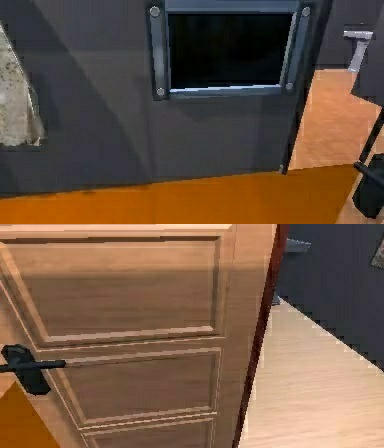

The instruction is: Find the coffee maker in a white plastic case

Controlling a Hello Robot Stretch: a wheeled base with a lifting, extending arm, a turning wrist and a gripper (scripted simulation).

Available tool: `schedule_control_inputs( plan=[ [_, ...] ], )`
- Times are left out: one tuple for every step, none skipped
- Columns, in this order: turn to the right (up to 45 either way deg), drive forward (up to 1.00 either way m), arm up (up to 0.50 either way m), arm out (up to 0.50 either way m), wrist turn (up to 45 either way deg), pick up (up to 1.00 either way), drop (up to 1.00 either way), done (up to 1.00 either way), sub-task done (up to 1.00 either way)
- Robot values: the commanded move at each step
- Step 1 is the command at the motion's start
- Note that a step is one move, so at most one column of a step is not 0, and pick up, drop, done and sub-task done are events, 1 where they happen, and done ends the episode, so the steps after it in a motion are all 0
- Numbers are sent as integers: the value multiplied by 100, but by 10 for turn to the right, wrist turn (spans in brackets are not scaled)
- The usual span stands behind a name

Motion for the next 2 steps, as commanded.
schedule_control_inputs(
  plan=[
    [0, 65, 0, 0, 0, 0, 0, 0, 0],
    [240, 0, 0, 0, 0, 0, 0, 0, 0]
  ],
)
